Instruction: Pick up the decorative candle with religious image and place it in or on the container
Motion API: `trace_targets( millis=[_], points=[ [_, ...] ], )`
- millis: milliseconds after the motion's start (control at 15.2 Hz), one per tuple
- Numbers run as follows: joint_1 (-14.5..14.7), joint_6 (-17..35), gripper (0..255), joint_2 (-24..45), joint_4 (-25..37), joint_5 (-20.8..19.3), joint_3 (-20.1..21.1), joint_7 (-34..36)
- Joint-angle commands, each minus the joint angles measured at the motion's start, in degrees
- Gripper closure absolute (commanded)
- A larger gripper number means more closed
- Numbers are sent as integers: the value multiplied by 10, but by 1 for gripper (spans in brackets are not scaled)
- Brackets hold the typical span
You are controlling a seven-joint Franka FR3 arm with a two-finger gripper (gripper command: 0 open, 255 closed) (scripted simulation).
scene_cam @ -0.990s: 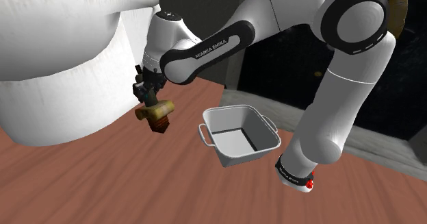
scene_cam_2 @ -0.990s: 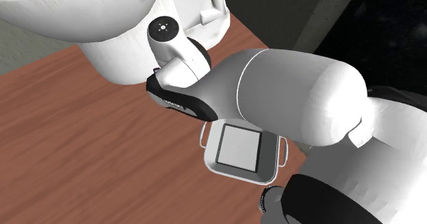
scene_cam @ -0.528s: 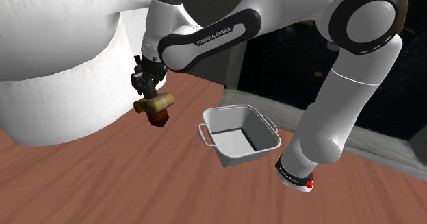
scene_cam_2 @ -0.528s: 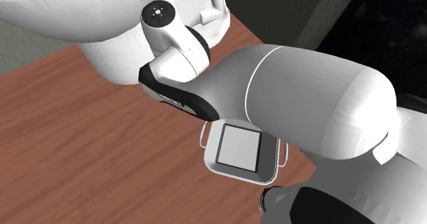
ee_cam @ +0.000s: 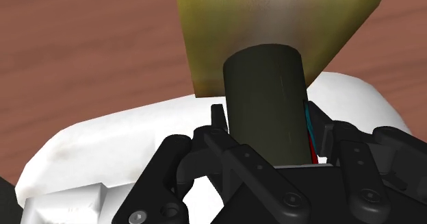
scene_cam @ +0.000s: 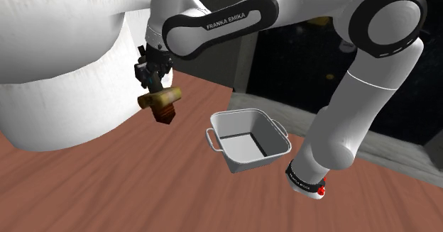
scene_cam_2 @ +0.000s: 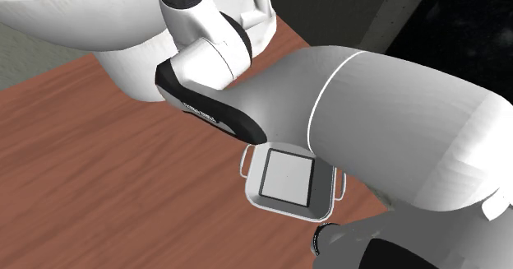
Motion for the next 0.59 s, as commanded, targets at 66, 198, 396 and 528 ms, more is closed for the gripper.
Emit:
trace_targets(
  millis=[66,198,396,528],
  points=[
    [0,-23,255,-6,18,4,0,-3],
    [0,-38,255,-10,29,6,0,-6],
    [0,-60,255,-14,47,9,0,-9],
    [-1,-56,255,-38,21,17,-2,-15]
  ],
)
